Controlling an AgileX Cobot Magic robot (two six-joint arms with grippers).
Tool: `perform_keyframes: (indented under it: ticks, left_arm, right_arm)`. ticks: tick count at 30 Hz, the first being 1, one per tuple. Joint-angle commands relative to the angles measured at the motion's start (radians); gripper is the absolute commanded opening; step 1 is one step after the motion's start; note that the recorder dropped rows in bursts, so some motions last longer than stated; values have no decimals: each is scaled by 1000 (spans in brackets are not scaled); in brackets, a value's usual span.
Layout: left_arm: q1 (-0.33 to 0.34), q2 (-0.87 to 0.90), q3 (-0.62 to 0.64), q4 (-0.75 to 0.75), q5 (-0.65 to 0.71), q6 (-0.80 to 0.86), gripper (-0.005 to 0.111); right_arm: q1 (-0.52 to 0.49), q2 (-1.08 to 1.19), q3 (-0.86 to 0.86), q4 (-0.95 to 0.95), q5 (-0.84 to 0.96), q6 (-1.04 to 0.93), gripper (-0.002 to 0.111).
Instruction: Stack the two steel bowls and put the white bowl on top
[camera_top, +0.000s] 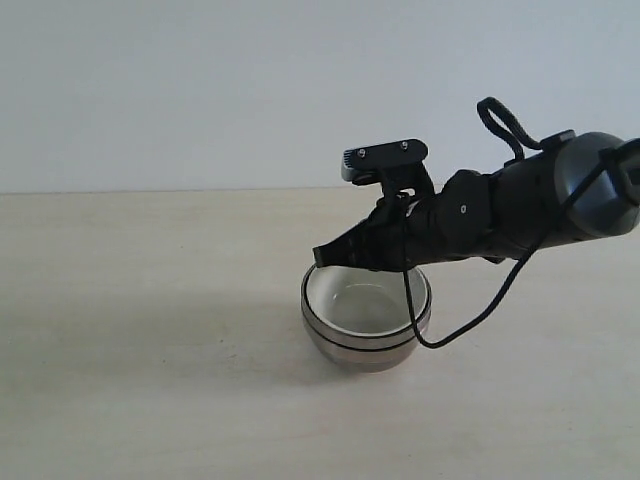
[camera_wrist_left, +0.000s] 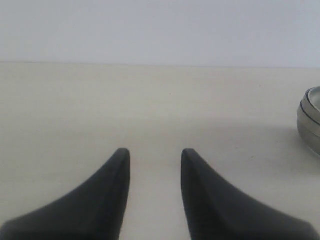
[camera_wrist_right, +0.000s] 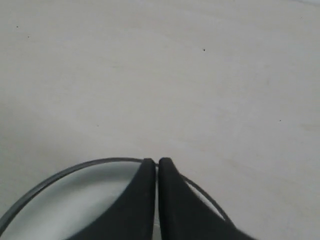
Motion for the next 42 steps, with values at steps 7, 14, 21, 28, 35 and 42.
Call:
perform_keyframes:
  ticks: [7,14,21,28,35,42]
  left_arm:
    - [3,-3,4,-1,1,3,32]
    - [3,-3,4,-1,1,3,32]
    - [3,-3,4,-1,1,3,32]
    - [3,-3,4,-1,1,3,32]
    - [3,-3,4,-1,1,3,32]
    - [3,-3,4,-1,1,3,32]
  right_arm:
    - [-6,10,-2,3,-78,2,0]
    - [-6,40,-2,3,-81,4,0]
    - [-6,15,-2,3,-83,6,0]
    - [-6,-76,-2,1,-46,6,0]
    - [-6,-209,-2,1,44,-21,0]
    - [-6,-424,-2,1,183,-36,0]
